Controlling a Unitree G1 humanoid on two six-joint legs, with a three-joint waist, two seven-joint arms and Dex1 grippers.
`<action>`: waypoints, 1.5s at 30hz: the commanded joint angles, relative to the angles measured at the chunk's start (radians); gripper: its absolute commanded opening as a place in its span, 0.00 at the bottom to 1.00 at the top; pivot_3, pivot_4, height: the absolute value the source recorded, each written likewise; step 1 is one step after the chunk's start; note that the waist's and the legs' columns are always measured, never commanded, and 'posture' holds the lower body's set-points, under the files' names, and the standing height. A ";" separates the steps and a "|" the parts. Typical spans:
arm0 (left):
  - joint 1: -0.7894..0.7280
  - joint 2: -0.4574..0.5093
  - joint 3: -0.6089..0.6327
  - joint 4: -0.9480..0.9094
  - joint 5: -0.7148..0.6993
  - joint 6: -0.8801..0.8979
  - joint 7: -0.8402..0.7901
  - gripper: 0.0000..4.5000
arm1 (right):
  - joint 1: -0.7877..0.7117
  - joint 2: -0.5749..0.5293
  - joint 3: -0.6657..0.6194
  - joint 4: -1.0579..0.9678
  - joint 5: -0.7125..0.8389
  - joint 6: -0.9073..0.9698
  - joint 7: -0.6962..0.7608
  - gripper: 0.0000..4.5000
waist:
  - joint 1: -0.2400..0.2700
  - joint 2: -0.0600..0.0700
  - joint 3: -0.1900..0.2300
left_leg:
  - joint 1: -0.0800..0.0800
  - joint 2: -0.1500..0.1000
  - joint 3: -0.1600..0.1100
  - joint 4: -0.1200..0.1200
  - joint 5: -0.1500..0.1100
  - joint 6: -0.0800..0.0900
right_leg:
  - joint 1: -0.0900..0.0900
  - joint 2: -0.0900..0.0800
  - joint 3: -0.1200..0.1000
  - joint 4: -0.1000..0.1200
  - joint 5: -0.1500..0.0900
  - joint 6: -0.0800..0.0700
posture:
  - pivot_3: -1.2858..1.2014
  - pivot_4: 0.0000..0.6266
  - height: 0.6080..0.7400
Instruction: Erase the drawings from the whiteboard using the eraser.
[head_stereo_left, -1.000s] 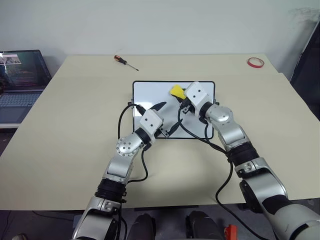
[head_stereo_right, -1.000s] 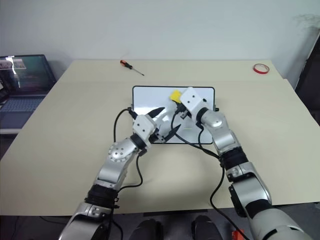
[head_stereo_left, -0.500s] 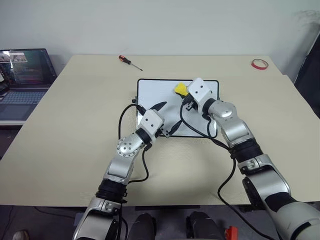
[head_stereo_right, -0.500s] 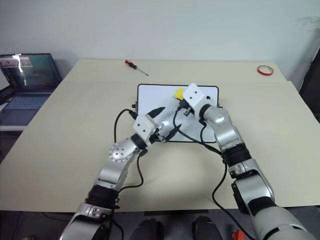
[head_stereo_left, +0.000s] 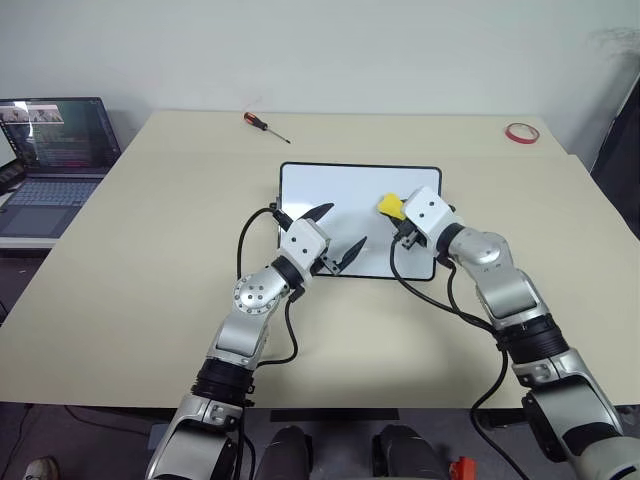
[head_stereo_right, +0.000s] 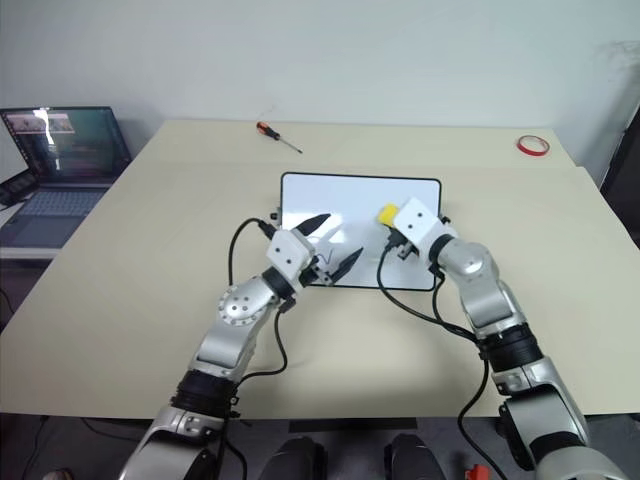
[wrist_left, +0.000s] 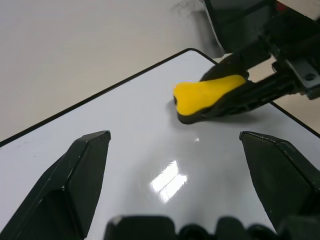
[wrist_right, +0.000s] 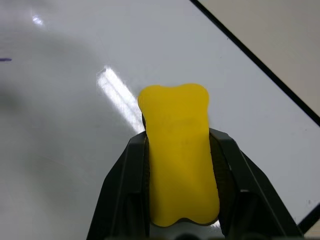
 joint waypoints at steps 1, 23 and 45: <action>-0.009 -0.003 0.003 -0.035 -0.003 -0.007 0.006 1.00 | 0.022 -0.007 -0.027 0.010 -0.001 0.054 -0.005 0.27 | 0.000 0.000 0.000 | 0.001 0.000 0.000 0.000 0.000 0.000 | 0.001 0.000 0.000 0.000 0.000 0.000 | 0.52 0.24 1.00; 0.535 0.024 0.071 -0.467 -0.039 0.153 0.114 1.00 | 0.362 0.092 -0.119 -0.444 0.174 -0.036 -0.047 0.27 | -0.006 0.003 0.004 | -0.014 0.000 -0.004 -0.001 0.000 0.000 | -0.011 -0.003 -0.003 -0.004 0.000 0.000 | 0.52 0.24 1.00; 0.510 0.039 0.103 -0.468 -0.019 0.162 0.183 1.00 | 0.107 0.249 0.108 -0.129 0.081 -0.206 -0.023 0.27 | -0.006 0.004 0.005 | -0.015 0.000 -0.008 -0.001 0.000 0.000 | -0.009 -0.003 -0.014 -0.006 0.000 0.000 | 0.52 0.24 1.00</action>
